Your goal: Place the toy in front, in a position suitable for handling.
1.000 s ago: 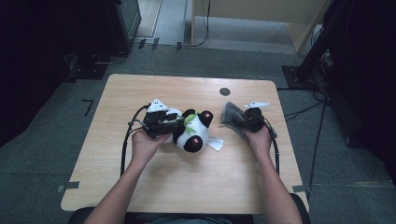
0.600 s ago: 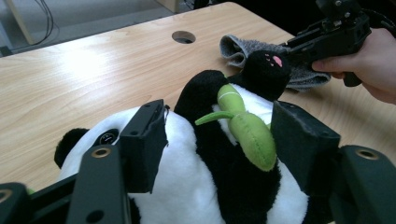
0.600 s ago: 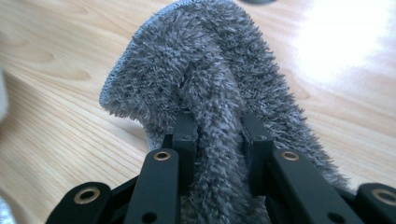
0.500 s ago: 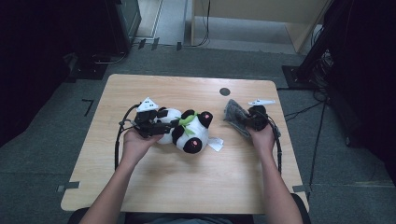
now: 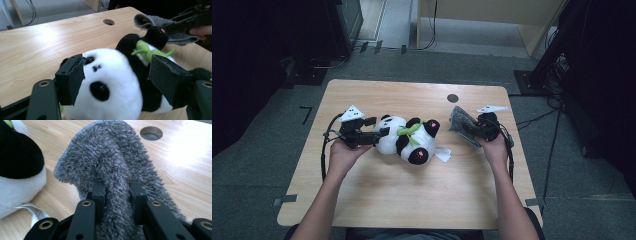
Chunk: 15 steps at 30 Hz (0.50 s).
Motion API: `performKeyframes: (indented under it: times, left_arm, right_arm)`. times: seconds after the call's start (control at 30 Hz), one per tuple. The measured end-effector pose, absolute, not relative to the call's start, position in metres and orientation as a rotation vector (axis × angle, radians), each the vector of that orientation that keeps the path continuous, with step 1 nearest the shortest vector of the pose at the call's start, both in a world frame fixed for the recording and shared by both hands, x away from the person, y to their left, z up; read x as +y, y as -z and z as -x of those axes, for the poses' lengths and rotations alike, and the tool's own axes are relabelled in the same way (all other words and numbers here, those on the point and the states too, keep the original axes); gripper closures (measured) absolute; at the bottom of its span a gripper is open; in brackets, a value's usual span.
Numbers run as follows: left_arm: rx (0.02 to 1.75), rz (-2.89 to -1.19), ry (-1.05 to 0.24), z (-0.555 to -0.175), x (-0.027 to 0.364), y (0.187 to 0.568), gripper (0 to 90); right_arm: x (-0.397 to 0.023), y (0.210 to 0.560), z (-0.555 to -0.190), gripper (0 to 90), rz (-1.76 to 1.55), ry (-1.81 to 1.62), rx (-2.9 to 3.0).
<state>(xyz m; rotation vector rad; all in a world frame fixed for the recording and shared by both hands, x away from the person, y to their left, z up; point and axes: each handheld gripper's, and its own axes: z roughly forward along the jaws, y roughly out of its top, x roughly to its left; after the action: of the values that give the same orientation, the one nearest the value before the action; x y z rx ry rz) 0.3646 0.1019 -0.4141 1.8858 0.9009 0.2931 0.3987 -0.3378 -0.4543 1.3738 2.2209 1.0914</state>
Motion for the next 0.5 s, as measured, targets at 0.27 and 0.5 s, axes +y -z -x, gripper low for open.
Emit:
performKeyframes:
  times: [0.27,0.5]
  left_arm:
    - [0.916,-1.928,-0.298,-0.363,0.114,0.431,26.7]
    - [0.933,-1.993,-0.248,-0.366,0.116,0.451,26.1]
  right_arm:
    - [-0.333,0.445,-0.393,72.5,-1.352,-1.123,2.224]
    - [-0.332,0.438,-0.389,72.9,-1.372,-1.179,2.201]
